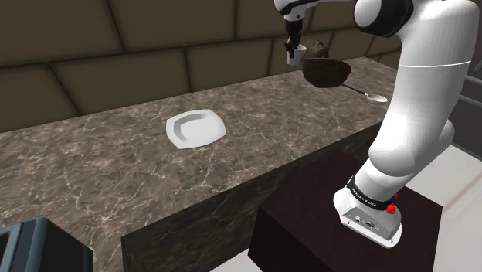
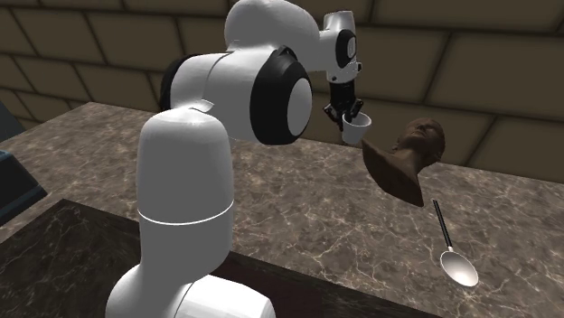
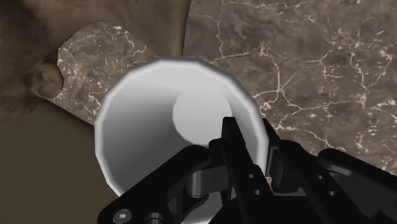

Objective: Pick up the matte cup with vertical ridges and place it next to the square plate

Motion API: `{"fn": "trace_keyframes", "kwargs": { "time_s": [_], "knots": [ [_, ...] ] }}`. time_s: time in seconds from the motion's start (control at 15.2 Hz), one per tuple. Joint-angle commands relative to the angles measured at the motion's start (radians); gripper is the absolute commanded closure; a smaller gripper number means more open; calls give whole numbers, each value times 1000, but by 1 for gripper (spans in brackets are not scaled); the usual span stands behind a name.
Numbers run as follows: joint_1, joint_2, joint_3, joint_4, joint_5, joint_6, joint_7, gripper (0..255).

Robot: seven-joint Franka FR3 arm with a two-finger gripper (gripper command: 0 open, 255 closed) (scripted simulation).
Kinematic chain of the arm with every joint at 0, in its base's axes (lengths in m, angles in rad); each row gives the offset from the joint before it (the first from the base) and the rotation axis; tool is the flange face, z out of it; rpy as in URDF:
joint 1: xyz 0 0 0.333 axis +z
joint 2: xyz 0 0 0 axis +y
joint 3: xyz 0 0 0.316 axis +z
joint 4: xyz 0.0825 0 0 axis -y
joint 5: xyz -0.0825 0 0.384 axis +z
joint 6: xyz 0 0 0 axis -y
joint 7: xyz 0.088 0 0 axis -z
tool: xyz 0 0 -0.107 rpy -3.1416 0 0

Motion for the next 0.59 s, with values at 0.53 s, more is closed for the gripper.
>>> {"fn": "trace_keyframes", "kwargs": {
  "time_s": [0.53],
  "knots": [
    [49, -105, 10, -52, -28, -61, 49, 255]
  ]
}}
